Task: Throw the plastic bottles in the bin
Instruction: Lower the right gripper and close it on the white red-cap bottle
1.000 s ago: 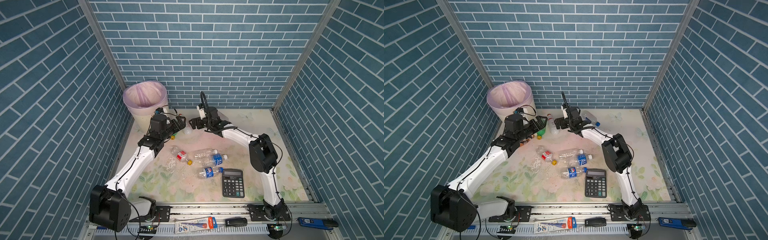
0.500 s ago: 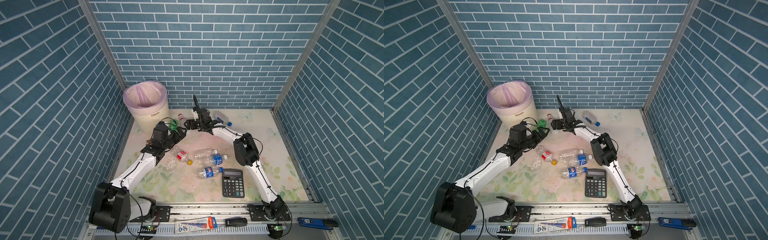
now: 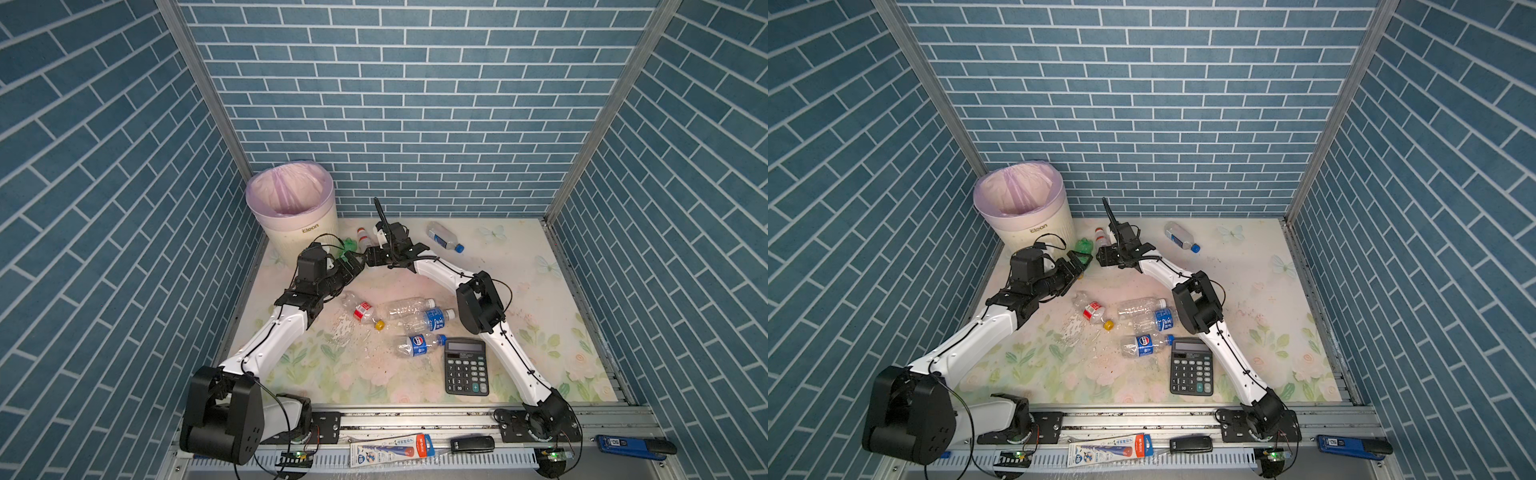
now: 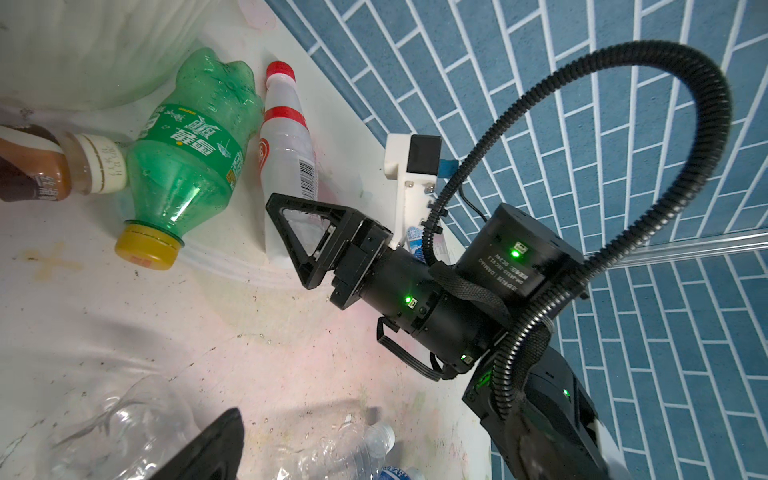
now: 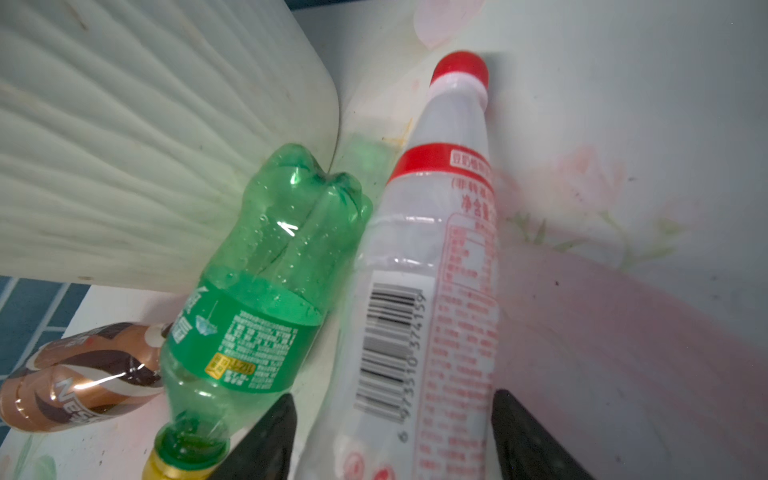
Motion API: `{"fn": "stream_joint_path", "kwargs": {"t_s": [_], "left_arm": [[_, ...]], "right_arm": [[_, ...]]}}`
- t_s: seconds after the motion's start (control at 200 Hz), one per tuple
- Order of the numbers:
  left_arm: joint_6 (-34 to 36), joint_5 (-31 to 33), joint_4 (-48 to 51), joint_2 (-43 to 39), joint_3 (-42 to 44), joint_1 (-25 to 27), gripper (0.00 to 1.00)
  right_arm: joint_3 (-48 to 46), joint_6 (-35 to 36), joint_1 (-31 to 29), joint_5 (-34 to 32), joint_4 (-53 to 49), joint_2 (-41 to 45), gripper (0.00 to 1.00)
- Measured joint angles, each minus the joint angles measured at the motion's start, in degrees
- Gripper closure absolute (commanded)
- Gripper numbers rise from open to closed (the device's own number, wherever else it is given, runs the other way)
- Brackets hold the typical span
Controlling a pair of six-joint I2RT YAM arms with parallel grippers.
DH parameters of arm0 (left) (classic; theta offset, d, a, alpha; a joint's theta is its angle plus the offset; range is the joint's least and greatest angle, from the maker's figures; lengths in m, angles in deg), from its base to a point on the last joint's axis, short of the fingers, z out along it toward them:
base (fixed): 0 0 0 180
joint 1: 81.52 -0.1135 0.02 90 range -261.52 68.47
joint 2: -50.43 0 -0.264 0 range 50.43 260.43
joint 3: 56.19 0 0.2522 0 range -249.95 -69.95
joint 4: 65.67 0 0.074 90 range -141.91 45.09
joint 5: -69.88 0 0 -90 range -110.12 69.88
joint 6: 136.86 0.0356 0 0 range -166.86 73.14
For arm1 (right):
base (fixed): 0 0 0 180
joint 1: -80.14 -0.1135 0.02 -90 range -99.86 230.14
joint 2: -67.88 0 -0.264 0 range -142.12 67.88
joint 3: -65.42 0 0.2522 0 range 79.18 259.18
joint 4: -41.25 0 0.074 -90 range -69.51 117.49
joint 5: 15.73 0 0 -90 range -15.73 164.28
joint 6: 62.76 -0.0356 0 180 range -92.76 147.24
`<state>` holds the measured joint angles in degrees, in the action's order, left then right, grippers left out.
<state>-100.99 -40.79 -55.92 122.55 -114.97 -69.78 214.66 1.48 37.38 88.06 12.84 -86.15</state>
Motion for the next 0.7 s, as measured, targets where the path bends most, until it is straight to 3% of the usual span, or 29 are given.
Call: {"fn": "stream_joint_path", "kwargs": {"t_s": [0.36,0.7], "left_arm": [[-0.09,-0.42,-0.61,0.0,1.22,-0.11,0.01],[-0.09,-1.14,-0.44,0.0,1.22,-0.11,0.01]], "right_arm": [[1.07,0.02,-0.2,-0.61,-2.27,-0.9,0.49],[-1.99,-0.28,0.17,-0.57,-0.81,0.7,0.54]]}}
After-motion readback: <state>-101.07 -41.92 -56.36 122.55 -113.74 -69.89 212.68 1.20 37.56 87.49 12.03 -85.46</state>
